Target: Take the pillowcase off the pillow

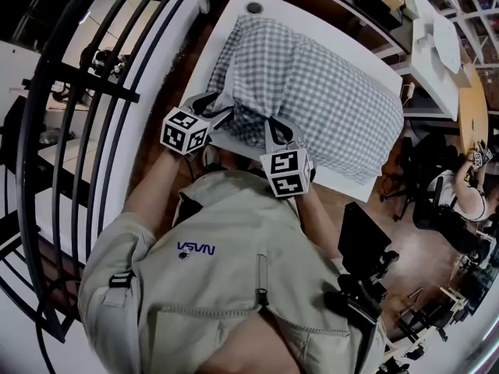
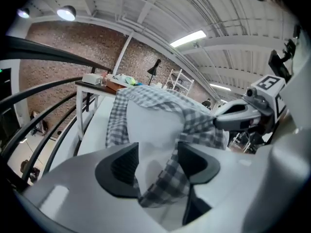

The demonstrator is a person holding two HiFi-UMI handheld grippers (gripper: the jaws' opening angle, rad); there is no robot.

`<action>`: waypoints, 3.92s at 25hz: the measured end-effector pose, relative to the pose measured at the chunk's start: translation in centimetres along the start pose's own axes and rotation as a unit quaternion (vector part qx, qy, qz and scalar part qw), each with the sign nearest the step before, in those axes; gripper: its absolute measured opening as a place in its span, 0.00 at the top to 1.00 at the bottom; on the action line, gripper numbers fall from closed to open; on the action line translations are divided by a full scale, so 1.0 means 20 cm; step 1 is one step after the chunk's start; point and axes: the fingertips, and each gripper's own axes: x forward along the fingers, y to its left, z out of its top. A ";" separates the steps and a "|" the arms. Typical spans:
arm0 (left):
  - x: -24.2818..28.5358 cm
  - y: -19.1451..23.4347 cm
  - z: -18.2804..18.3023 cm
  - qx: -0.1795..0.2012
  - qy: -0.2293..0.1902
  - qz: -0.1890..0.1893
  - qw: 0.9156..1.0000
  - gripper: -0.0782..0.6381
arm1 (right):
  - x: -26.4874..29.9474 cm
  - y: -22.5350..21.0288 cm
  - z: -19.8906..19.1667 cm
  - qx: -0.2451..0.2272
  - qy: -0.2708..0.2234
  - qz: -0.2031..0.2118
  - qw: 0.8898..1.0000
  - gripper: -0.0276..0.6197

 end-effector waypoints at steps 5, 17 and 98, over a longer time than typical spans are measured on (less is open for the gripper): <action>0.04 0.05 0.02 -0.046 0.010 -0.010 0.999 0.54 | -0.02 0.01 -0.09 0.009 0.013 0.014 1.000 0.95; 0.10 -0.20 -0.01 -0.028 0.050 -0.048 0.997 0.86 | 0.05 0.12 -0.06 0.058 -0.021 0.047 0.997 0.65; 0.08 0.20 0.74 -0.057 -0.152 -0.057 0.985 0.85 | 0.52 -1.52 0.04 0.003 0.158 -0.185 0.970 0.95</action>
